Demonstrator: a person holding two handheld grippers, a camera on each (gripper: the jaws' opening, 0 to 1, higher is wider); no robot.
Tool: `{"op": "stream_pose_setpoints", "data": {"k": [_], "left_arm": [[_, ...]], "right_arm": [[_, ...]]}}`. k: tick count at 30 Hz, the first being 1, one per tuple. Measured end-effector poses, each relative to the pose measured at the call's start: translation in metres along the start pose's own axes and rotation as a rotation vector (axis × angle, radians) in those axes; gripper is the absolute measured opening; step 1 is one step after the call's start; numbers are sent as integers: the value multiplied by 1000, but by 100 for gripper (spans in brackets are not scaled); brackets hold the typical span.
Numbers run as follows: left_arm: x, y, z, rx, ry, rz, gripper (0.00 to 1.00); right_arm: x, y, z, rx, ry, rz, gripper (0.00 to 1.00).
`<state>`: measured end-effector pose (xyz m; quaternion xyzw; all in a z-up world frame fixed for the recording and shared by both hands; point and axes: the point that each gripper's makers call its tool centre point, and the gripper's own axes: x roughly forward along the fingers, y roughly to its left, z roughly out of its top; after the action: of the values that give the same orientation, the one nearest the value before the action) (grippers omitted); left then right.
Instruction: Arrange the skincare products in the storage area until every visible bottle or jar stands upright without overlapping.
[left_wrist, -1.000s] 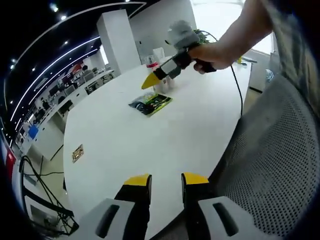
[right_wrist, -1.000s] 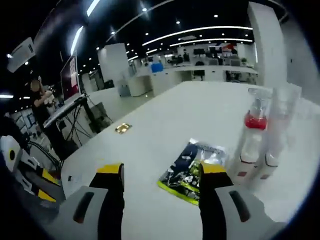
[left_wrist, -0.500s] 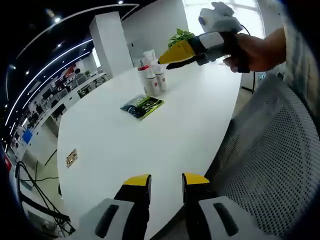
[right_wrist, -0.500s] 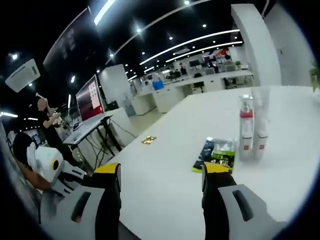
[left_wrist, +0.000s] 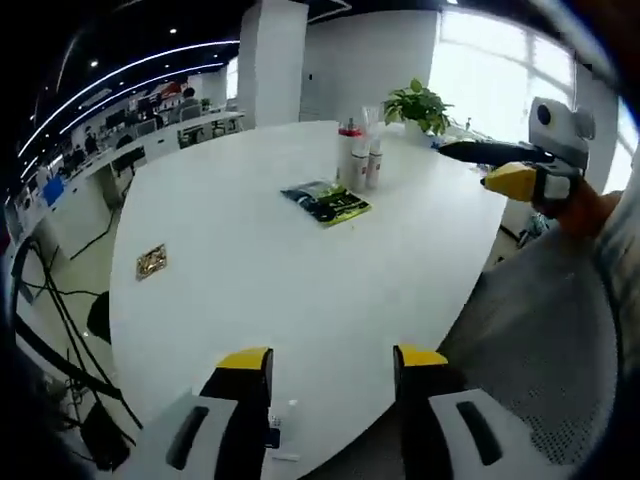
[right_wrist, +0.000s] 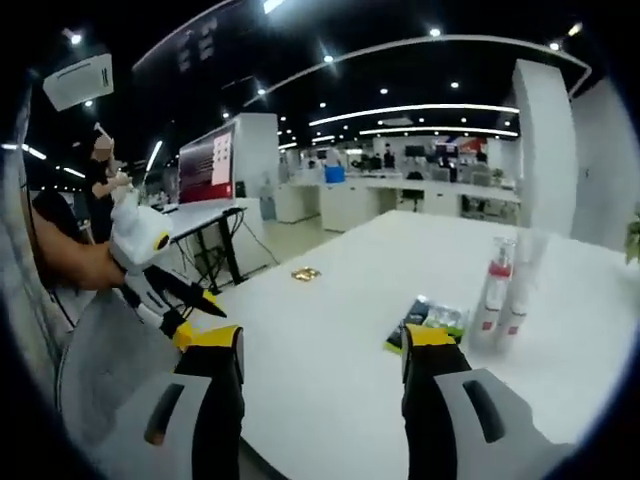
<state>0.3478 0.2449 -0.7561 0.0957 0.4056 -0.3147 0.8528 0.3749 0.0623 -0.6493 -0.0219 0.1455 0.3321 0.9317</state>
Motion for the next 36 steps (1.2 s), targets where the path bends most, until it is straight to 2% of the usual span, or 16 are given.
{"op": "stream_pose_setpoints", "data": {"k": [1, 2, 5, 7, 10, 13, 14, 17, 20, 21, 22, 24, 26, 30, 32, 36], "left_arm": [[1, 6, -7, 17, 31, -2, 75], [1, 13, -13, 47, 57, 12, 80], [0, 33, -32, 168, 171, 57, 77], [1, 38, -45, 181, 239, 58, 77], [6, 39, -51, 192, 264, 45, 76], [11, 46, -59, 235, 315, 69, 75], [14, 48, -60, 262, 319, 83, 75], [22, 45, -66, 264, 333, 63, 72], [23, 47, -74, 268, 368, 50, 63], [25, 42, -70, 195, 333, 27, 59], [24, 44, -71, 179, 344, 32, 59], [25, 47, -71, 179, 340, 24, 59], [26, 39, -73, 155, 336, -28, 53], [26, 41, -72, 157, 320, -21, 50], [24, 38, -71, 157, 304, -32, 41], [23, 38, -72, 148, 303, -21, 41]], "right_arm": [[0, -4, 1, 15, -6, -5, 61], [0, -6, 1, 26, -5, -9, 61], [-2, -8, 1, 30, -11, -18, 60], [-3, -8, 2, 19, -14, -22, 58], [-1, -7, 2, -19, -13, -33, 58], [1, -4, 0, -24, -1, -18, 58], [2, -3, -1, -23, 7, -10, 58], [2, -2, -3, -20, 14, 0, 58], [3, -1, -3, -10, 15, 8, 58], [3, -1, -4, -11, 16, 8, 58], [3, -1, -4, -12, 18, 9, 57], [4, 0, -6, -3, 27, 13, 57], [4, 0, -7, -1, 29, 13, 57], [6, 2, -8, 1, 38, 27, 55], [7, 4, -10, 3, 43, 35, 55], [7, 6, -11, 1, 50, 43, 53]]}}
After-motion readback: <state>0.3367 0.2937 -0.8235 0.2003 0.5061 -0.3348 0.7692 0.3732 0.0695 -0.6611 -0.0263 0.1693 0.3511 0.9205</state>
